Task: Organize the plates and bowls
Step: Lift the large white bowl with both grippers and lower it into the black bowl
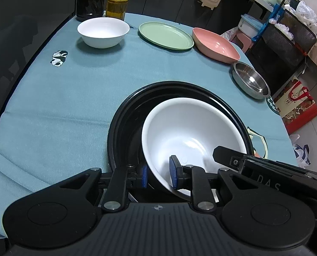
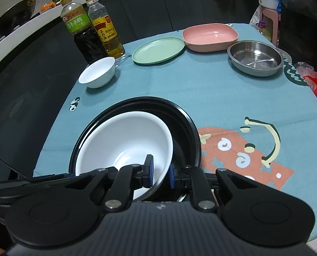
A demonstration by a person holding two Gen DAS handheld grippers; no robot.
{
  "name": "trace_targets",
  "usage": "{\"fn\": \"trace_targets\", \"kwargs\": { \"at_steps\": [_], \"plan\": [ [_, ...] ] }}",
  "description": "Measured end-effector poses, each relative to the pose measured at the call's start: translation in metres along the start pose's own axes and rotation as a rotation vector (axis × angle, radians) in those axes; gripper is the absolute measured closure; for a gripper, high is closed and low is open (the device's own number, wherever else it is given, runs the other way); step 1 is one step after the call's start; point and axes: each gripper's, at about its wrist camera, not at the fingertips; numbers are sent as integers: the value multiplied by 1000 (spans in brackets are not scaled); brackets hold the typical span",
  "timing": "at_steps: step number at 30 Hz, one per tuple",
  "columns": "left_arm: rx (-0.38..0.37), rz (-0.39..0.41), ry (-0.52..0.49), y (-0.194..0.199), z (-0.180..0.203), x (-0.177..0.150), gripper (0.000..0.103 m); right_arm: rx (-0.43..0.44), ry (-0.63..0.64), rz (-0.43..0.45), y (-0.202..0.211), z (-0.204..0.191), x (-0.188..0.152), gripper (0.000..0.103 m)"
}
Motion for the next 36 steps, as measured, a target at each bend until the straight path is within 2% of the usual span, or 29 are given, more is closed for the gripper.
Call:
{"fn": "trace_targets", "kwargs": {
  "at_steps": [19, 36],
  "plan": [
    [13, 20, 13, 5, -4, 2, 85, -32, -16, 36, 6, 6, 2, 86],
    [47, 36, 7, 14, -8, 8, 80, -38, -43, 70, 14, 13, 5, 86]
  ]
}}
Point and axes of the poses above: each gripper's, at about its wrist camera, not at the fingertips, and y roughly against the way its jaws point, z to its right, x to its top, and after that the axes turned 4 degrees about -y, right-handed
